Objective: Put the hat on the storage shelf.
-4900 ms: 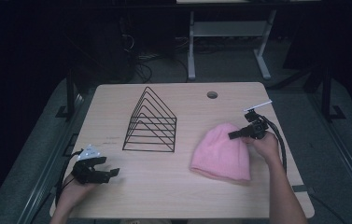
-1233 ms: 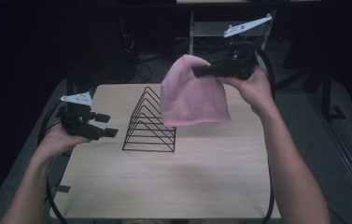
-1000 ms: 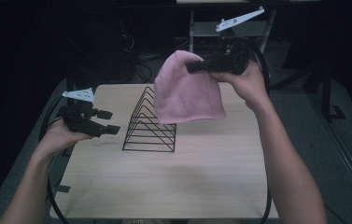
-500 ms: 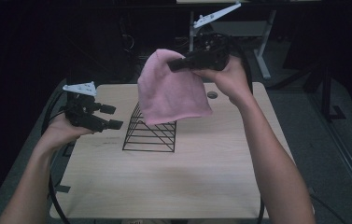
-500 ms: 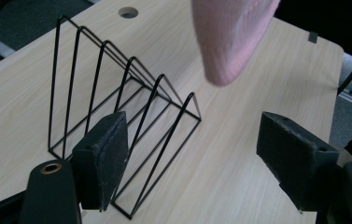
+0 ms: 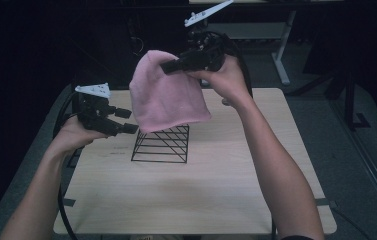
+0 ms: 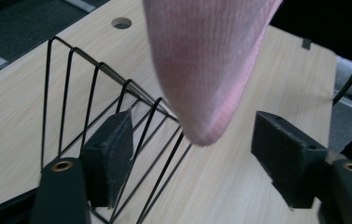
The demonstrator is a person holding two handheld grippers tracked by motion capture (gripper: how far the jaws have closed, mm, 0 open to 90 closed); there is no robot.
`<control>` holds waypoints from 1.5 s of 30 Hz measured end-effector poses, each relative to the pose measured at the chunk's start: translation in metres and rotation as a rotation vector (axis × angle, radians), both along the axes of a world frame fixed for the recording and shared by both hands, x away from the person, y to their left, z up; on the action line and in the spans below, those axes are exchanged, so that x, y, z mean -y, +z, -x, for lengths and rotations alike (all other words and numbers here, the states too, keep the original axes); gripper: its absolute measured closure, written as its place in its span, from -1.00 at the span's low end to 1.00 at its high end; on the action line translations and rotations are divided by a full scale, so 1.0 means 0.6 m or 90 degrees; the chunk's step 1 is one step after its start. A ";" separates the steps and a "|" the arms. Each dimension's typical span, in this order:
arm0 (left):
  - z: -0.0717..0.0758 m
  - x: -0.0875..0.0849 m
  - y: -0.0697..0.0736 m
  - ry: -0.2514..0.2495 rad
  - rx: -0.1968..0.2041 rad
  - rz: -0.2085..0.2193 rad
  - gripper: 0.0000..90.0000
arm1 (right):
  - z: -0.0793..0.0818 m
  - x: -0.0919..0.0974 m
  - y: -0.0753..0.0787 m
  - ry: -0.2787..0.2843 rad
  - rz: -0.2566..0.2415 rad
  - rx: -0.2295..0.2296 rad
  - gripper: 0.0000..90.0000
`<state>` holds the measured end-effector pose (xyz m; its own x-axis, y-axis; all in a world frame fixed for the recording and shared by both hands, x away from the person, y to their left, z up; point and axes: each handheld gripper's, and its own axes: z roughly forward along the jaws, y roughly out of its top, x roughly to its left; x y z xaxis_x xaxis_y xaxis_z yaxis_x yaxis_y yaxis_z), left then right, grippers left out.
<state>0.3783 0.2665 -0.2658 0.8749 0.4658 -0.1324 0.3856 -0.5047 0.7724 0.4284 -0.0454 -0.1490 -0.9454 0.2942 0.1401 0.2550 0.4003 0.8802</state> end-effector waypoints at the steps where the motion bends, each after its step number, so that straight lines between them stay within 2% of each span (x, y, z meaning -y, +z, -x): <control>1: 0.000 0.000 0.000 0.000 0.000 0.000 -0.30 | 0.000 0.000 0.000 0.000 0.000 0.000 0.73; 6: -0.010 -0.002 0.001 0.003 -0.015 0.014 -0.18 | -0.002 -0.009 0.002 0.004 -0.002 0.004 0.73; 11: -0.022 -0.003 0.001 -0.003 -0.035 0.029 0.05 | -0.006 -0.020 0.008 0.008 -0.006 0.004 0.73; 14: -0.028 -0.005 0.001 -0.009 -0.040 0.032 0.24 | -0.008 -0.028 0.010 0.010 -0.007 0.001 0.73; 23: -0.039 -0.018 -0.004 0.002 -0.050 0.033 0.77 | -0.014 -0.039 0.007 0.011 -0.007 0.009 0.73; 31: -0.047 -0.028 -0.010 0.025 -0.051 0.009 0.79 | -0.025 -0.045 -0.009 0.005 0.001 0.001 0.73; 35: -0.053 -0.029 -0.015 0.038 -0.050 -0.009 0.79 | -0.034 -0.043 -0.026 -0.005 -0.001 -0.012 0.73; 45: -0.060 -0.019 -0.027 0.040 -0.043 -0.041 0.79 | -0.052 -0.030 -0.056 -0.017 -0.006 -0.034 0.73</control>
<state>0.4145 0.2779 -0.2821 0.8341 0.5283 -0.1585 0.4678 -0.5255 0.7106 0.4594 -0.0273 -0.1829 -0.9281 0.3182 0.1931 0.3126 0.3846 0.8686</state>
